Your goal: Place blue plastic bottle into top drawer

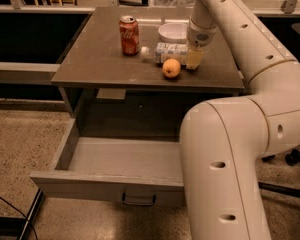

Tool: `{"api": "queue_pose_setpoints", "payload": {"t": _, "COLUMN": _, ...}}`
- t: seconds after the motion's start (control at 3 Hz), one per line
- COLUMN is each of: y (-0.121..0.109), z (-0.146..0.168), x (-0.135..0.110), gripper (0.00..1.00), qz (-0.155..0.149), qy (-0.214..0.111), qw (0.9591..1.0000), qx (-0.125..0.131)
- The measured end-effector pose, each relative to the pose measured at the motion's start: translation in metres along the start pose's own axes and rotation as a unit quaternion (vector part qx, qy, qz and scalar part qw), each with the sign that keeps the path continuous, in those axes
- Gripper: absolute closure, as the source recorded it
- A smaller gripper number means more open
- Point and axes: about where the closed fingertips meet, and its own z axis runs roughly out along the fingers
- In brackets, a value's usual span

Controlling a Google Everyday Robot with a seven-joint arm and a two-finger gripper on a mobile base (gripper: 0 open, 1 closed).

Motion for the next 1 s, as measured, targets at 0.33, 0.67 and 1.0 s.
{"api": "queue_pose_setpoints", "payload": {"t": 0.33, "y": -0.002, "z": -0.011, "x": -0.005, "gripper": 1.0, "qz": 0.013, "qy": -0.037, "qw": 0.9992, "qx": 0.006}}
{"api": "queue_pose_setpoints", "payload": {"t": 0.67, "y": -0.006, "z": -0.06, "x": -0.014, "gripper": 1.0, "qz": 0.015, "qy": -0.052, "qw": 0.9977, "qx": 0.04}}
{"api": "queue_pose_setpoints", "payload": {"t": 1.0, "y": 0.001, "z": -0.082, "x": -0.022, "gripper": 1.0, "qz": 0.011, "qy": -0.035, "qw": 0.9983, "qx": 0.045}}
